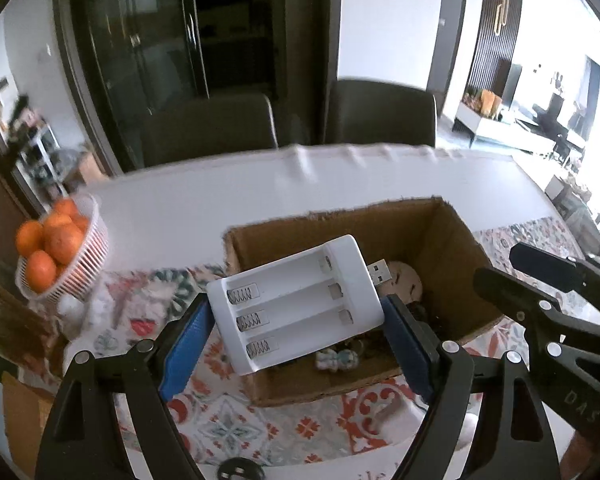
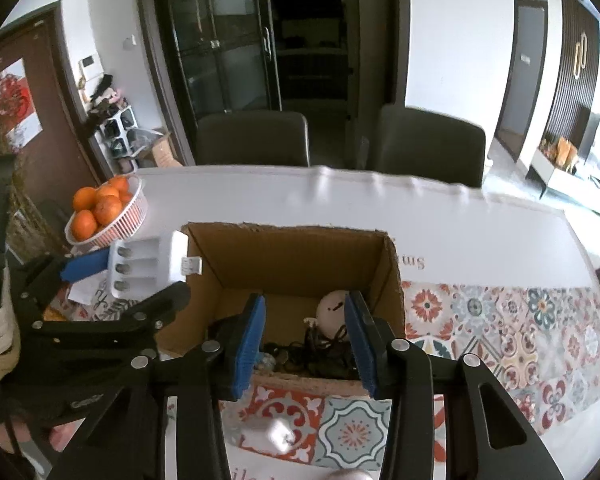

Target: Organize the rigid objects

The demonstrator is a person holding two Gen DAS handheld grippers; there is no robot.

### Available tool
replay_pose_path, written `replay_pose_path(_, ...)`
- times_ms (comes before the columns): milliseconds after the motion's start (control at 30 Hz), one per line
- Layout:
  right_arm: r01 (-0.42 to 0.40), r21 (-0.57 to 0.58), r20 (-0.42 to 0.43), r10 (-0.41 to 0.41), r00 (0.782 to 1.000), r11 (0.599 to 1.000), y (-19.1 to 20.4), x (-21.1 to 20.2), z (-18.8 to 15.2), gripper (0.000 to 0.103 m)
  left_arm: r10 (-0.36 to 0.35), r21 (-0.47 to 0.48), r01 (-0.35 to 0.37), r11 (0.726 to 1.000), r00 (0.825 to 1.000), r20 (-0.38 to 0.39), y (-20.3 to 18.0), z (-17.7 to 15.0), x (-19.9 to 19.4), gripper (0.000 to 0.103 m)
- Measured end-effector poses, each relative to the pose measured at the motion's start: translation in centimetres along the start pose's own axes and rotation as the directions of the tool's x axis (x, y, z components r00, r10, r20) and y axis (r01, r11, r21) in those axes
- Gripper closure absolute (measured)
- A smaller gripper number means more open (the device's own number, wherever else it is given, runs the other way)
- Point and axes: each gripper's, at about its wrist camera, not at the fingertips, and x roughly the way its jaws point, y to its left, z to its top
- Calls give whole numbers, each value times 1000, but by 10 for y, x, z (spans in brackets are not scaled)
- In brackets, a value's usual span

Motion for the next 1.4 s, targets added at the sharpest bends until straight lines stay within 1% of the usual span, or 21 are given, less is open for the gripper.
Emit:
replay_pose_path(133,11,23,-13,-10,1000,1000,-8,6,-1,61,-9,-11,8,1000,999,-49,-7,2,12,17)
replay_pose_path(200,17,24,-17,-16,1000,1000,-10,7,-2,60,-14,-7,14,1000,998,-61,-11,3,15,14)
replay_pose_path(233,19,24,-21,-18,1000,1000,-11,8,-3,60,3,-4,-3,1000,998,-56,-13,3,15,13)
replay_pose_path(300,27,27,-20,-26,999,999,-14,7,-4,60,15,8,-15,1000,999,-50,-16,2,14,9)
replay_pose_path(433,32,41,-23,-31,999,999,-22,7,-7,60,35,22,-34,999,999,-33,-20,0,10,8)
replay_pose_path(633,24,52,-22,-23,1000,998,-27,4,-16,60,72,-9,-71,997,997,14,-19,-11,-6,8)
replay_pose_path(800,7,58,-25,-5,1000,998,-28,0,-25,60,103,-24,-102,995,994,36,-20,-21,-18,8)
replay_pose_path(967,-9,62,-25,10,1000,998,-28,-5,-37,59,111,-40,-109,993,992,52,-22,-35,-29,6)
replay_pose_path(1267,-24,48,-44,26,999,999,-27,-12,-63,58,116,-74,-113,991,993,35,-24,-67,-33,6)
replay_pose_path(1400,-30,44,-54,33,998,999,-25,-12,-74,58,120,-71,-118,990,992,30,-26,-80,-34,5)
